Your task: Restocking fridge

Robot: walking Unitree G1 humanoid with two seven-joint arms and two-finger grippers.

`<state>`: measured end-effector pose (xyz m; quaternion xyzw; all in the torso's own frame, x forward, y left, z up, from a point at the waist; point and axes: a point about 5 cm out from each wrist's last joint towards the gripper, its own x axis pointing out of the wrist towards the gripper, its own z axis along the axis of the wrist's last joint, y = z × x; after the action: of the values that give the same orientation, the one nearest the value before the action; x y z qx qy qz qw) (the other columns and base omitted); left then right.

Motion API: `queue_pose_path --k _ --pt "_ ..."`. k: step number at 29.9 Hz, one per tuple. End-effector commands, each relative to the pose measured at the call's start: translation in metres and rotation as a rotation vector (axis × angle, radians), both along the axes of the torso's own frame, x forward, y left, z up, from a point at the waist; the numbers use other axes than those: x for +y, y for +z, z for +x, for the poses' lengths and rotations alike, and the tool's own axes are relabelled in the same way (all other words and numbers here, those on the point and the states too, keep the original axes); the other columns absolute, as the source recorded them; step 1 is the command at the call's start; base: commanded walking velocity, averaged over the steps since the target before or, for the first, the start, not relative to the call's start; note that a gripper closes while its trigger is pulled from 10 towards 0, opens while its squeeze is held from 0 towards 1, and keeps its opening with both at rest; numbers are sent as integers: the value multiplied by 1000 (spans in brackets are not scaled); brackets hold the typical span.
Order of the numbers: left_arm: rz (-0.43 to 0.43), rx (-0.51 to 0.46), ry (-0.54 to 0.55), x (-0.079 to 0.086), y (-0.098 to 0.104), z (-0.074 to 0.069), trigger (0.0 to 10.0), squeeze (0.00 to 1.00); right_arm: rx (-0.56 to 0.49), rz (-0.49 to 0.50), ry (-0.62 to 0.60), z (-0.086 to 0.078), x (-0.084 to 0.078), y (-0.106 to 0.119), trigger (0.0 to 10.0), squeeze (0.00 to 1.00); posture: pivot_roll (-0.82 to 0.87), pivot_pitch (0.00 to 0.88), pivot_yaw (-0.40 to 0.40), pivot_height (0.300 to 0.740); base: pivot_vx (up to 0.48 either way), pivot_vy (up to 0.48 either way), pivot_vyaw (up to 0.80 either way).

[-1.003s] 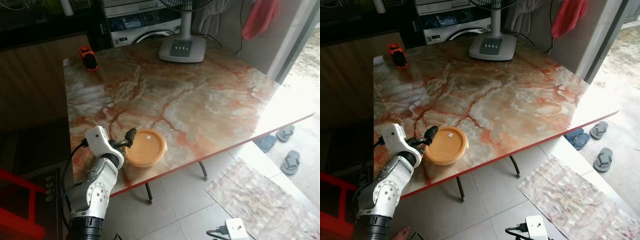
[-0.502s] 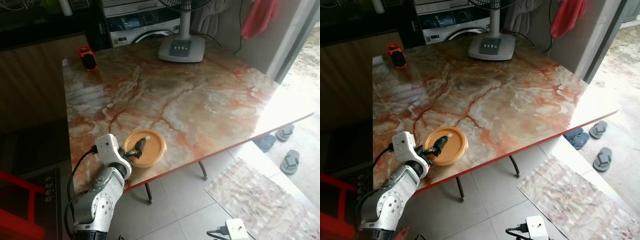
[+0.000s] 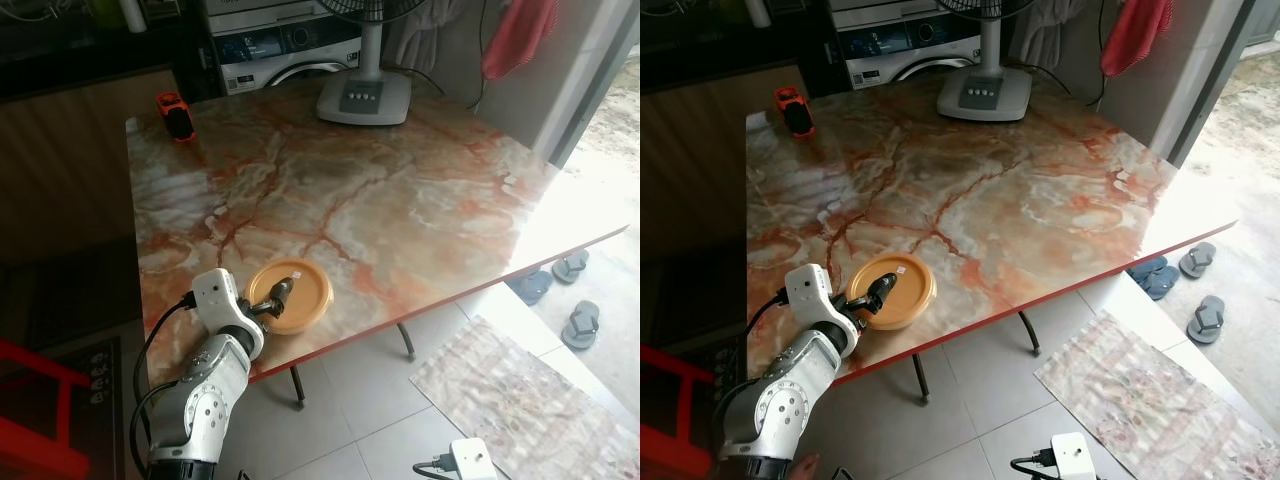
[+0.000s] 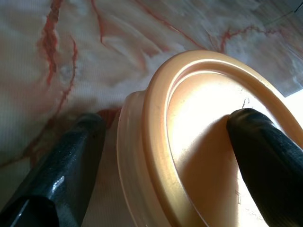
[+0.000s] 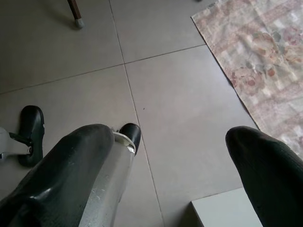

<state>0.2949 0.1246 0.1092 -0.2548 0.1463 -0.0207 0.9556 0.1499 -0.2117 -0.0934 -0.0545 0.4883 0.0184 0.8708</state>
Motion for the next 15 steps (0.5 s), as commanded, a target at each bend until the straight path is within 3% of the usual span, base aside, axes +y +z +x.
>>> queue_pose_path --k 1,15 --pt "22 33 38 12 -7 3 10000 0 5 6 8 -3 1 -1 10000 0 -28 49 33 740 0 0 0" --pt "62 6 -31 19 -5 21 10000 0 8 3 30 -1 0 0 10000 0 -20 56 22 740 0 0 0"
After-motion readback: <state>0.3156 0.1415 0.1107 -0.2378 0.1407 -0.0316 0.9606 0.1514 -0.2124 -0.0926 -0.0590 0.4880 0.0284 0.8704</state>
